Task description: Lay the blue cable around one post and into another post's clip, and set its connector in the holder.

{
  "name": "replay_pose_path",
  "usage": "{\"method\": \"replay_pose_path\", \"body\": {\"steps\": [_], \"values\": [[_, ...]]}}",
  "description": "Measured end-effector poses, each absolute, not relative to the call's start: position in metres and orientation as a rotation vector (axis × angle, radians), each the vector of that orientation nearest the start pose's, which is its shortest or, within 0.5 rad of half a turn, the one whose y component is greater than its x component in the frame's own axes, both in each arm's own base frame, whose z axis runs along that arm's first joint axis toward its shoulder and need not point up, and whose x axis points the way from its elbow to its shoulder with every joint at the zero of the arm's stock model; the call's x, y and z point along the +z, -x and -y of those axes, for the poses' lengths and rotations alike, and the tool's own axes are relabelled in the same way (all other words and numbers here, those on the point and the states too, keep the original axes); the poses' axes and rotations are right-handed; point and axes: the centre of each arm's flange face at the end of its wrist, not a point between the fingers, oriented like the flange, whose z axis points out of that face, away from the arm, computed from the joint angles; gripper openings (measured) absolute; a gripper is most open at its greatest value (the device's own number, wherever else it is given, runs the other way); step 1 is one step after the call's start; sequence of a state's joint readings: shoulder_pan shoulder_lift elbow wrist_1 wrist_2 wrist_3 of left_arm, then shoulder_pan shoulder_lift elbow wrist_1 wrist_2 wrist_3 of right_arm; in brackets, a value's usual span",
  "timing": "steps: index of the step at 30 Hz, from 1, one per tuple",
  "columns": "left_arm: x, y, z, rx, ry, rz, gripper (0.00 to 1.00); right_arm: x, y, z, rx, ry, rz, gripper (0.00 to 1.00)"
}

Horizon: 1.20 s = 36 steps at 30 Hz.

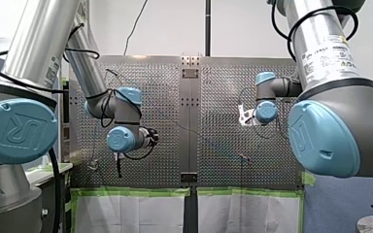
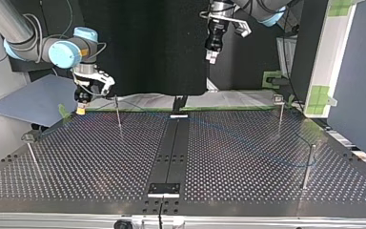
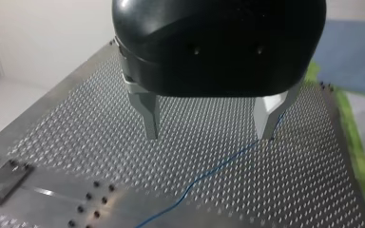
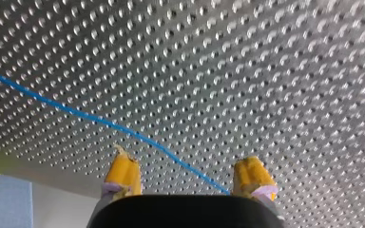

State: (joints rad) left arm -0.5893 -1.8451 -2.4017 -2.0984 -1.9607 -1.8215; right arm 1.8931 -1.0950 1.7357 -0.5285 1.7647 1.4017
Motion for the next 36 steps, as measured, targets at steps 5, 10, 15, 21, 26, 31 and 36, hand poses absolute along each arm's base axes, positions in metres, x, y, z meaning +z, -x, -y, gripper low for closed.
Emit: {"method": "replay_pose_path", "body": {"steps": [5,10,15,21,26,31,36], "values": [[0.117,-0.265,0.282,-0.281,0.063,-1.632,0.98,0.192,-0.317,0.515,1.112,-1.486,1.047,0.98],[0.116,-0.265,0.277,-0.237,0.088,-1.631,0.98,0.181,-0.339,0.502,1.119,-1.519,1.028,0.98],[0.116,-0.266,0.272,-0.191,0.124,-1.627,0.98,0.16,-0.36,0.489,1.113,-1.548,1.015,0.98],[0.116,-0.266,0.266,-0.142,0.169,-1.62,0.98,0.146,-0.385,0.469,1.118,-1.584,0.993,0.98],[0.116,-0.266,0.264,-0.129,0.184,-1.617,0.98,0.145,-0.403,0.457,1.154,-1.597,0.957,0.98],[0.116,-0.266,0.264,-0.129,0.185,-1.619,0.98,0.144,-0.426,0.441,1.202,-1.612,0.916,0.98],[0.115,-0.265,0.262,-0.116,0.183,-1.632,0.98,0.143,-0.449,0.421,1.255,-1.647,0.868,0.98]]}}
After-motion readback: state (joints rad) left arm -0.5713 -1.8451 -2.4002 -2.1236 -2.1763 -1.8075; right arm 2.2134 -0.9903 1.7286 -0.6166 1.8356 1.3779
